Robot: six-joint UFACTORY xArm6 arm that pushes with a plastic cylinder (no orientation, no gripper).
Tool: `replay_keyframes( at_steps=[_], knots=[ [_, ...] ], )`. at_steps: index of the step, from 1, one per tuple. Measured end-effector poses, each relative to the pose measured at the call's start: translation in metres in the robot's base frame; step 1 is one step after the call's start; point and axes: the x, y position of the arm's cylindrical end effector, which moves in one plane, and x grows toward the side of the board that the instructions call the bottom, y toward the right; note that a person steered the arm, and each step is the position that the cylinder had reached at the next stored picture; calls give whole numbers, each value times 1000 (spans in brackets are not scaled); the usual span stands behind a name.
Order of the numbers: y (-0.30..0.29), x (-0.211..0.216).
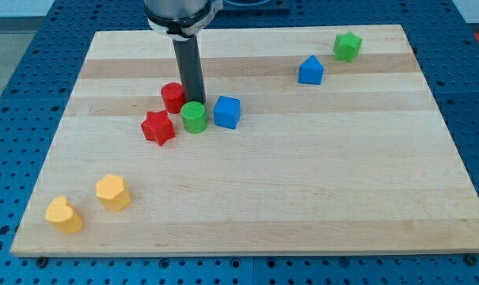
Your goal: Push the yellow heart into the yellow hexagon
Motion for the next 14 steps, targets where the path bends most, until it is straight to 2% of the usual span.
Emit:
replay_keyframes(
  at_steps=[1,2,3,4,5,6,7,8,9,10,12,13,14],
  knots=[
    [7,-19],
    [70,-75],
    [149,-79],
    [167,-68],
    [174,-5],
    [166,41],
    [119,178],
    [92,233],
    [65,234],
    [-21,236],
    [-97,234],
    [-167,233],
    [-169,233]
  ],
)
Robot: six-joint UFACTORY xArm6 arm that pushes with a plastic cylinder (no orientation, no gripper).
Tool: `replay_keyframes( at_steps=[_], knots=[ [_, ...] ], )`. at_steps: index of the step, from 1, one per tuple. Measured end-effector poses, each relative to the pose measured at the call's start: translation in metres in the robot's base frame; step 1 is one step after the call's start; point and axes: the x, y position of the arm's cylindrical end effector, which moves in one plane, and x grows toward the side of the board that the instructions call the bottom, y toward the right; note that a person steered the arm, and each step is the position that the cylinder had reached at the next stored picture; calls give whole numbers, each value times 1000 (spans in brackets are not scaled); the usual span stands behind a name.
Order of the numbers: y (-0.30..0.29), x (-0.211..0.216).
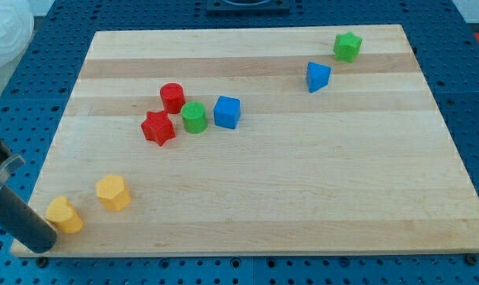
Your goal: Push the yellow heart into the yellow hexagon
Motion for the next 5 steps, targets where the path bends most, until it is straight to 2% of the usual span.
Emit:
replay_keyframes(
  at_steps=[1,3,4,5],
  knots=[
    [-17,2],
    [11,-19],
    [50,-24],
    [96,-48]
  ],
)
